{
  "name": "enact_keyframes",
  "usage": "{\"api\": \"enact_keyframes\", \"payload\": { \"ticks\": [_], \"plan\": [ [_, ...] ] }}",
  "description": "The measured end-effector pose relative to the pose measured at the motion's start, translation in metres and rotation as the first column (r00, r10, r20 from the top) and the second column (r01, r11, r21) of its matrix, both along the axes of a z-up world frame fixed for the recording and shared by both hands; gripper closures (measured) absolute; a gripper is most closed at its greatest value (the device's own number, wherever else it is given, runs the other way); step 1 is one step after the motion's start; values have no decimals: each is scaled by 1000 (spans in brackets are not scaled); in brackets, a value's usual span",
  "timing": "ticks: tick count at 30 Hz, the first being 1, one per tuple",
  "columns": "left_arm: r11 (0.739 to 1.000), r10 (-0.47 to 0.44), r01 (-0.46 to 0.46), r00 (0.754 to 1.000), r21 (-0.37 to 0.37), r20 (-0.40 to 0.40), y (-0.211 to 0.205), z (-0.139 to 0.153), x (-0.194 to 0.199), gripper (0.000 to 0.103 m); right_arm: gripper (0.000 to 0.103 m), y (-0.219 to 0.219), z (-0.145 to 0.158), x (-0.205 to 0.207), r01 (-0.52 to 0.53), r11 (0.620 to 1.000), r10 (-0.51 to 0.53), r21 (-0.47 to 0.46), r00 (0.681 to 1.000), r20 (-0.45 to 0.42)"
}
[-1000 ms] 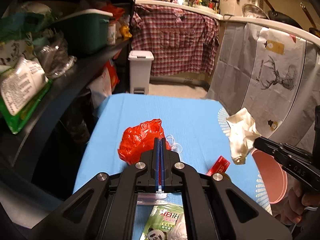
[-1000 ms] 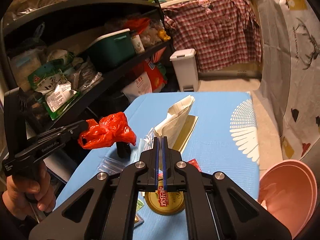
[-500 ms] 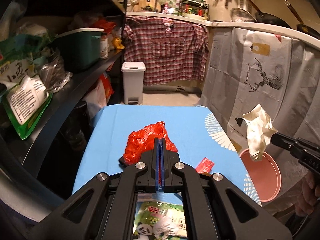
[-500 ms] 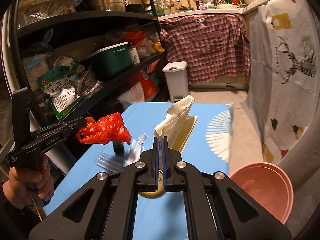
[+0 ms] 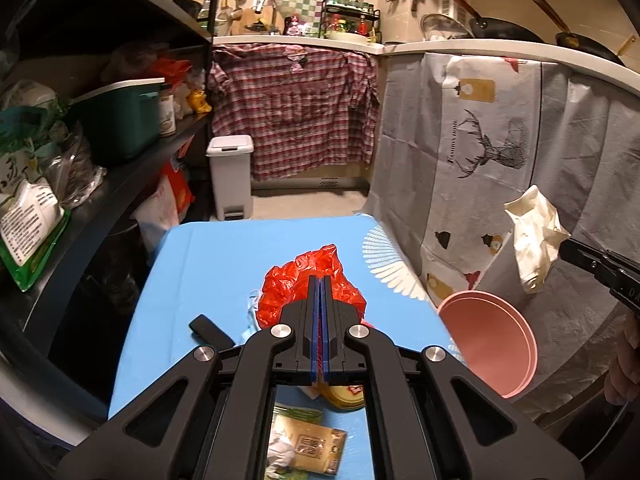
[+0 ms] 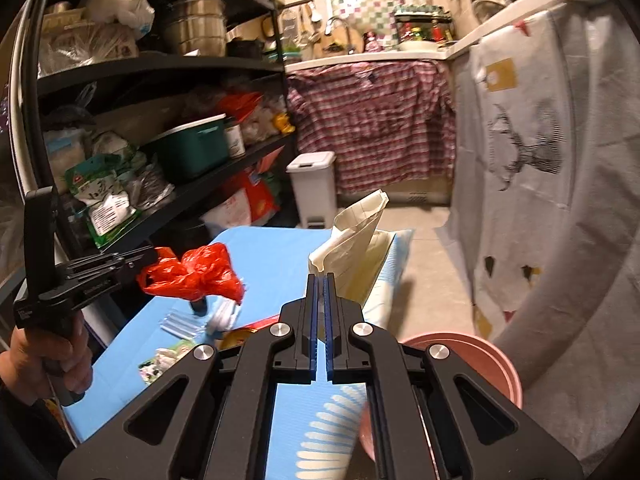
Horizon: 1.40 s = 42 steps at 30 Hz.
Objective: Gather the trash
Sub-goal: 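Grasp the white paper wrapper with the right gripper while the left gripper holds the red bag, then carry the red bag over the bin with the left gripper while the right holds the wrapper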
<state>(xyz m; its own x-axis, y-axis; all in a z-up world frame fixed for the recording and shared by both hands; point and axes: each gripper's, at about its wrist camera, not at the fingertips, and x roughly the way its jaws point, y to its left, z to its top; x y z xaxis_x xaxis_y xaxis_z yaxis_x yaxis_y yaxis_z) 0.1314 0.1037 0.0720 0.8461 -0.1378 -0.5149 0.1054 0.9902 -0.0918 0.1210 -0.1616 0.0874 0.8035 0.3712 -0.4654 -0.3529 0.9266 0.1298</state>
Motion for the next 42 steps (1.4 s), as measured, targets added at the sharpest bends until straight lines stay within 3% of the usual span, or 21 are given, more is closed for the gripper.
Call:
{"api": "enact_keyframes", "payload": {
  "ticks": [6, 18, 42],
  "plan": [
    [1000, -22, 22, 1000, 1, 1, -12, 1, -1, 102, 100, -28, -8, -1, 61, 998, -61, 4, 998, -4],
    [998, -58, 58, 998, 9, 1, -33, -1, 3, 102, 100, -45, -23, -3, 125, 991, -125, -48, 992, -5],
    [983, -183, 183, 983, 22, -1, -101, -10, 12, 102, 100, -92, -44, 0, 235, 970, -240, -63, 967, -87]
  ]
}}
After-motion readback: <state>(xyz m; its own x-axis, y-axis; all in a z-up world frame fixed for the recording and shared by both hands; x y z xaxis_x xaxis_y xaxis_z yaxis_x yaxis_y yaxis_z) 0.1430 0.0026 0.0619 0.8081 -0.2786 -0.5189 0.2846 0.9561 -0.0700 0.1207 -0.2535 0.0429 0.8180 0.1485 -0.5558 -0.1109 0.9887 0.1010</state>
